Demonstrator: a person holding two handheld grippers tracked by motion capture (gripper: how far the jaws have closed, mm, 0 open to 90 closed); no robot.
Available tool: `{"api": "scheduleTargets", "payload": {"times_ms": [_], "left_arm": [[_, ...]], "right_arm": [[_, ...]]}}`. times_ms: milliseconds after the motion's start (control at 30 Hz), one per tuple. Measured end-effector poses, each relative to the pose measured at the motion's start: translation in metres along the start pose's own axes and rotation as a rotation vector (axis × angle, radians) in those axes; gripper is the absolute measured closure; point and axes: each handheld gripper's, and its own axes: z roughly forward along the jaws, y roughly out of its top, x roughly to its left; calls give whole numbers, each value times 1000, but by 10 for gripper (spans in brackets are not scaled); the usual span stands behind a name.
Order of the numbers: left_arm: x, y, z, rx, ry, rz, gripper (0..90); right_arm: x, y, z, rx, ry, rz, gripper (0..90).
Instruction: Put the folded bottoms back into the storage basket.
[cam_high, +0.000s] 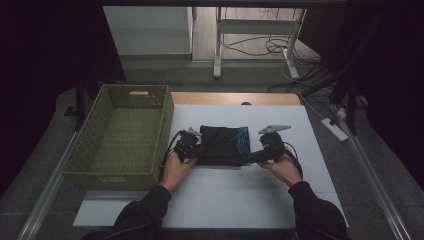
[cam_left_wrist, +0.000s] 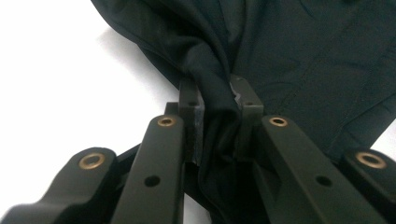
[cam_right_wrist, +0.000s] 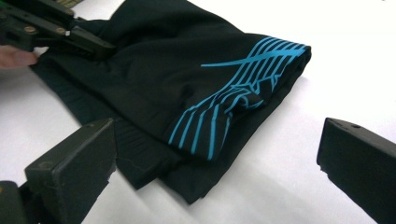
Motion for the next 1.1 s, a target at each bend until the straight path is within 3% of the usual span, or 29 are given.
{"api": "scheduleTargets", "payload": {"times_ms": [500, 1100], "left_arm": [[0, 0, 0, -4, 0, 0, 776], [0, -1, 0, -9, -2, -3, 776]], "right_arm": [[-15, 22, 33, 49, -77, 5, 3], [-37, 40, 66, 77, -126, 14, 80]]}}
